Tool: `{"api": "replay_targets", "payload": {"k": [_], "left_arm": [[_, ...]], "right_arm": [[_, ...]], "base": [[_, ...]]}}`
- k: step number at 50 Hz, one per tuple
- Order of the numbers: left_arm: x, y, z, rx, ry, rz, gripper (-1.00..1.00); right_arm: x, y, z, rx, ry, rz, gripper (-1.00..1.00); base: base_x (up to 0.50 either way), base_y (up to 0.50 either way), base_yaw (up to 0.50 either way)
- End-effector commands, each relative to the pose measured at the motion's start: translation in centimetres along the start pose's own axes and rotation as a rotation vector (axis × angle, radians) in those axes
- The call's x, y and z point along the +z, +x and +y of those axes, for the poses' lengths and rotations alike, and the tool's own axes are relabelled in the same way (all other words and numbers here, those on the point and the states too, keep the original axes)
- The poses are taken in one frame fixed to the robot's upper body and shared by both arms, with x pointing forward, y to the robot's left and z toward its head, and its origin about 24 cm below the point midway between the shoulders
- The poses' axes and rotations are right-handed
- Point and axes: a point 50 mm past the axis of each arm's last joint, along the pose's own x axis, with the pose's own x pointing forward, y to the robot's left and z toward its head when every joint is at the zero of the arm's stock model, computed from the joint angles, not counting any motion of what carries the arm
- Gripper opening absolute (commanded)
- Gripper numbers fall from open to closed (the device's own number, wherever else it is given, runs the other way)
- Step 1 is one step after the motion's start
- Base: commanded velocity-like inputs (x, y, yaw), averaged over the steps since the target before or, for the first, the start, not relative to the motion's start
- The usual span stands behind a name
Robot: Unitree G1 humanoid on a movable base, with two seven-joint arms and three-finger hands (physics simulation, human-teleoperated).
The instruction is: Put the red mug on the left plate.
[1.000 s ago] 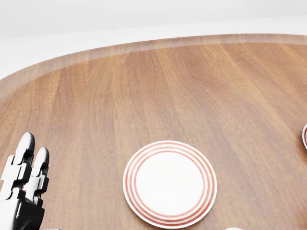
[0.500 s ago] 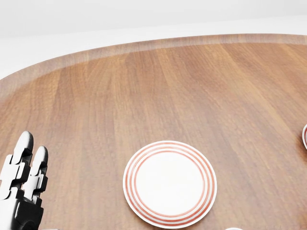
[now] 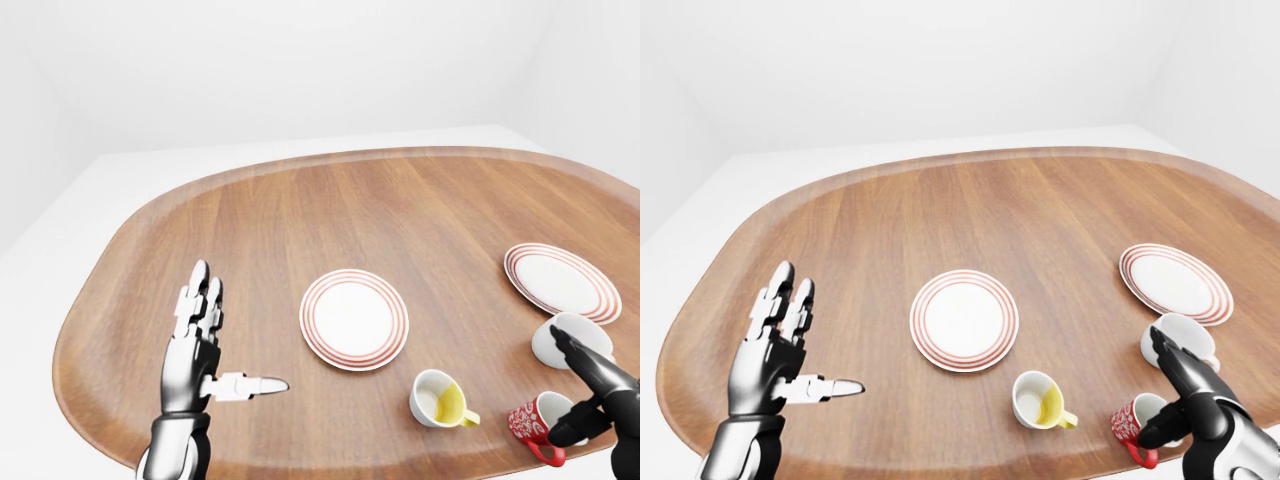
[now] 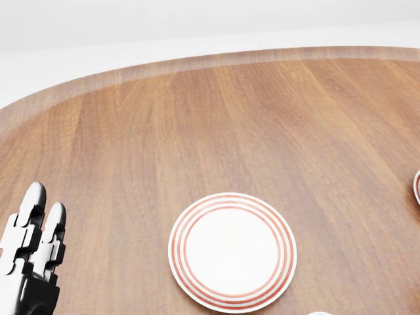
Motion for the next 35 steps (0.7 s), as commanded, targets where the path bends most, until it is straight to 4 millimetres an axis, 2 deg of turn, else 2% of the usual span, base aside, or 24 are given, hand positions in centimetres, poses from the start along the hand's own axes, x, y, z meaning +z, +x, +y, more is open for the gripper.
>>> {"api": "replay_targets", "payload": {"k": [1, 8, 35], "left_arm": [[-0.1, -0.1, 0.1, 0.001, -0.003, 0.007, 1.0], [-0.1, -0.2, 0.0, 0.001, -0.002, 0.008, 1.0], [-0.1, -0.2, 0.0, -0.001, -0.002, 0.01, 1.0]], "right_arm": [[0.3, 0.7, 0.9, 0.041, 0.016, -0.009, 1.0], [0.2, 0.6, 2.1, 0.134, 0.024, -0.016, 1.0], [-0.7, 1.3, 3.1, 0.147, 0.038, 0.009, 1.0]], "base": [[0.0, 0.0, 0.0], [0.0, 0.0, 0.0], [0.0, 0.0, 0.0]]}}
